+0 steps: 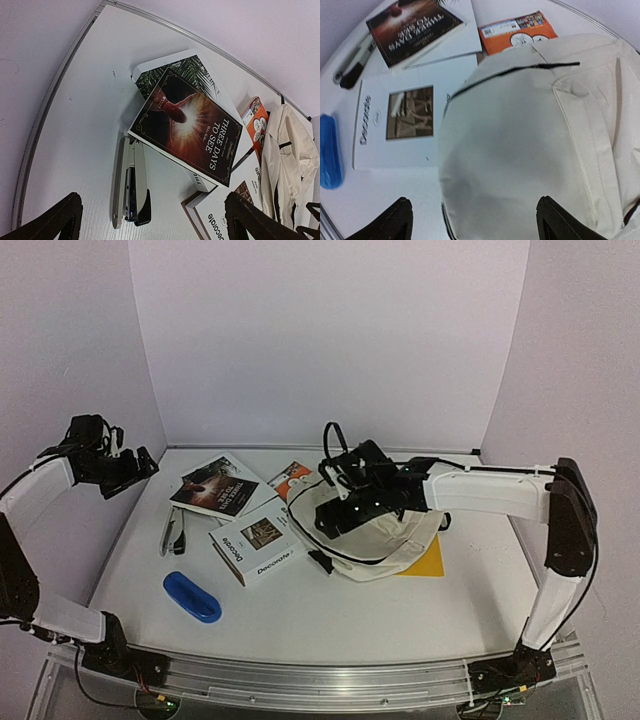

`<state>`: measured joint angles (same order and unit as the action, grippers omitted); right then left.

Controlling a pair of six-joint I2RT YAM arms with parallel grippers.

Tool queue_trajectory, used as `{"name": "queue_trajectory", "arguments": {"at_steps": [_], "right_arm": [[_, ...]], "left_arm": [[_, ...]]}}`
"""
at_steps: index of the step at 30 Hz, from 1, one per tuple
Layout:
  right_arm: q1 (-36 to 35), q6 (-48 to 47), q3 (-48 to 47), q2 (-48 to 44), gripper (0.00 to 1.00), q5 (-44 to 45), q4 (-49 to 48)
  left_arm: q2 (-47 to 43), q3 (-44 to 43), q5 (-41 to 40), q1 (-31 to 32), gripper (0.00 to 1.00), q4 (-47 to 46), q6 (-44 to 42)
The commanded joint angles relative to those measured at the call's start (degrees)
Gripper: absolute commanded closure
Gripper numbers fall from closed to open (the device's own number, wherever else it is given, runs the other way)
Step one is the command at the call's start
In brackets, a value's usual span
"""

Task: Pack the student bag
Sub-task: Move the student bag to the center of the board.

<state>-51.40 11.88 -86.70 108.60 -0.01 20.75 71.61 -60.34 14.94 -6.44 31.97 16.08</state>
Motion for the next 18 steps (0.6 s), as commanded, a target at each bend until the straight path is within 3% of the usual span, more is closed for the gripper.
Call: {"name": "queue_trajectory", "arguments": {"at_steps": [1, 9, 14, 16, 18], "right_arm": [[0.24, -10.02, 8.49, -6.53, 0.14, -0.25, 6.09], [0.20, -11.37, 12.92, -4.20, 0.14, -0.20, 9.22], [0.18, -13.92, 13.09, -1.34, 0.19, -1.35, 9.13], [0.16, -13.92, 13.02, -1.05, 0.26, -2.98, 9.05], [0.16, -12.77, 13.24, -1.42, 0.61, -3.00, 9.12]], "left_arm": [[0.88, -1.80, 0.18, -0.33, 0.00, 0.14, -0.33], [0.94, -1.45, 0.44, -0.31, 0.00, -0.58, -0.69], [1.16, -1.37, 1.12, -0.32, 0.00, -0.57, -0.37], [1.09, -1.32, 1.21, -0.33, 0.00, -0.59, -0.28], [0.87, -1.20, 1.27, -0.33, 0.00, -0.60, -0.26]]}}
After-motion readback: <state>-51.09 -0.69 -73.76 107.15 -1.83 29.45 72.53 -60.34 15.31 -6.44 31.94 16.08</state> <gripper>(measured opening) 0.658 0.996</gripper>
